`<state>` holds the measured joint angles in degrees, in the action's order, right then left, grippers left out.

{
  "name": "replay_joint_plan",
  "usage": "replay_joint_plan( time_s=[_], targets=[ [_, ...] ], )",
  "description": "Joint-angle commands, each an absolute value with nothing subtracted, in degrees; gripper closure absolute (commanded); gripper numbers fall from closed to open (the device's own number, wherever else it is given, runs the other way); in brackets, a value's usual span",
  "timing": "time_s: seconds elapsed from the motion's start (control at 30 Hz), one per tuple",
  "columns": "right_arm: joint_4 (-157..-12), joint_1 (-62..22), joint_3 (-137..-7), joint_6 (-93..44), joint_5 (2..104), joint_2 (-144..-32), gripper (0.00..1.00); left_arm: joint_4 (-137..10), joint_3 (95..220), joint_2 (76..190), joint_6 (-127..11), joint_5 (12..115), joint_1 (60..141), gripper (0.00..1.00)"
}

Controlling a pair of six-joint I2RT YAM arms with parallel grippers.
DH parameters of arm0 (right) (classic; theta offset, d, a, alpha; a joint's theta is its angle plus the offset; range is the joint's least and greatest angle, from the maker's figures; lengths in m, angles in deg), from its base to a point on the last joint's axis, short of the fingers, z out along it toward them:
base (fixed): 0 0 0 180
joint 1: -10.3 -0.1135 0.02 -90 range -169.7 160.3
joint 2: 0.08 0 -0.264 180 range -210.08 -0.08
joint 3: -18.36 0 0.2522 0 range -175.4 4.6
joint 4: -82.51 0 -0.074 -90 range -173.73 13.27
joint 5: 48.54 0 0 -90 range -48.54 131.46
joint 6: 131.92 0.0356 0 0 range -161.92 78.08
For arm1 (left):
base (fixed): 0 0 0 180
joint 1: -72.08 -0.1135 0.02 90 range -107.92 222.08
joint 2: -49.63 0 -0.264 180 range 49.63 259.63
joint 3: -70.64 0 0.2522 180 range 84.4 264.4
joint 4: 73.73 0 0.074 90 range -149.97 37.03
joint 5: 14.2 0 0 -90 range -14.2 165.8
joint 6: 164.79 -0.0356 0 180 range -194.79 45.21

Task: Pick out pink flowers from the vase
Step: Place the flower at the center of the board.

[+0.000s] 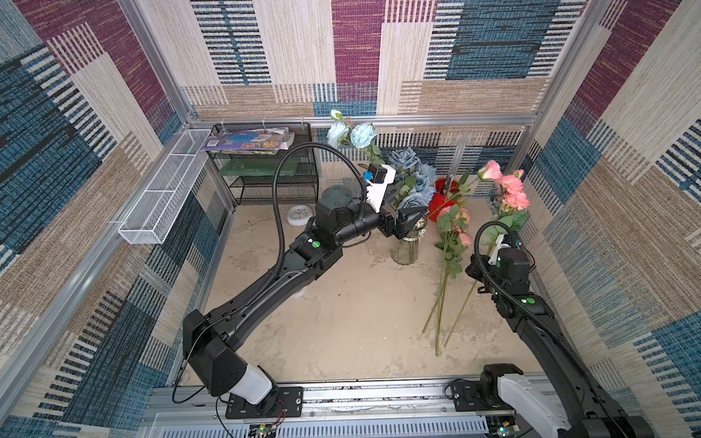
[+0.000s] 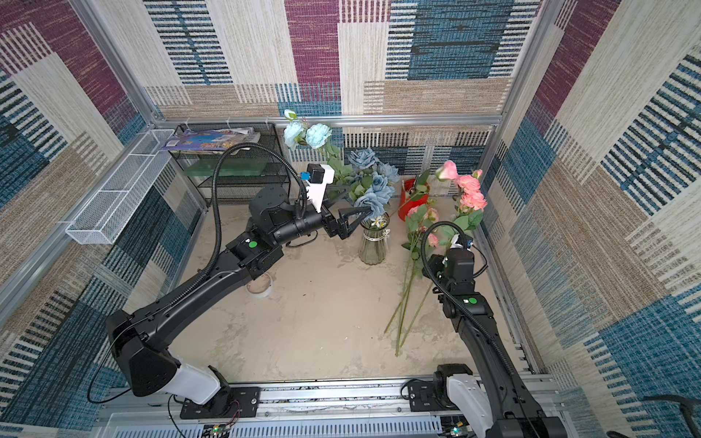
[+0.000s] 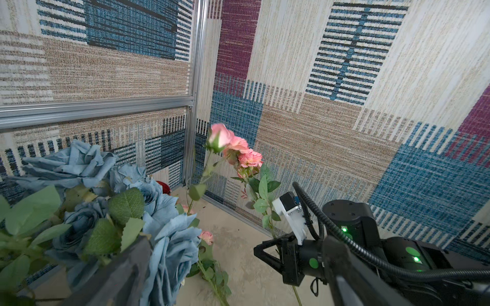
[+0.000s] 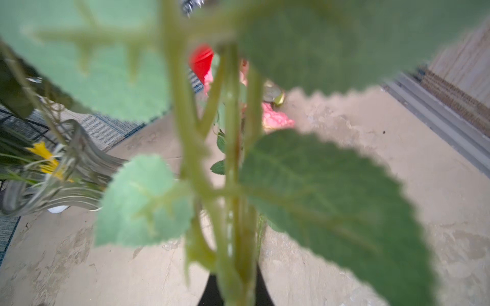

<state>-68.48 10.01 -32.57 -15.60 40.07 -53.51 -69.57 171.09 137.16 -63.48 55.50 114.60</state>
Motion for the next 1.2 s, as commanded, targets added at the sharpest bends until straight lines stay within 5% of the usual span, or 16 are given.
replay_joint_plan(
  time_s=[0.0, 0.43, 0.67, 1.17],
  targets=[
    [-68.68, 11.64, -31.64, -14.37, 43.77, -56.52, 1.0, -71.96, 169.84, 136.12, -64.51, 56.88, 114.58, 0.01],
    [-73.32, 13.65, -30.3, -14.43, 47.35, -72.76, 1.0, -72.35, 165.33, 134.02, -65.56, 58.73, 114.61, 0.01],
    [-74.26, 11.11, -31.32, -13.39, 41.33, -76.35, 1.0, -72.85, 163.6, 133.66, -65.26, 59.01, 114.59, 0.01],
    [-71.56, 3.51, -37.63, -12.17, 25.94, -82.65, 0.61, -72.18, 160.54, 131.78, -65.43, 59.4, 114.61, 0.01]
  ],
)
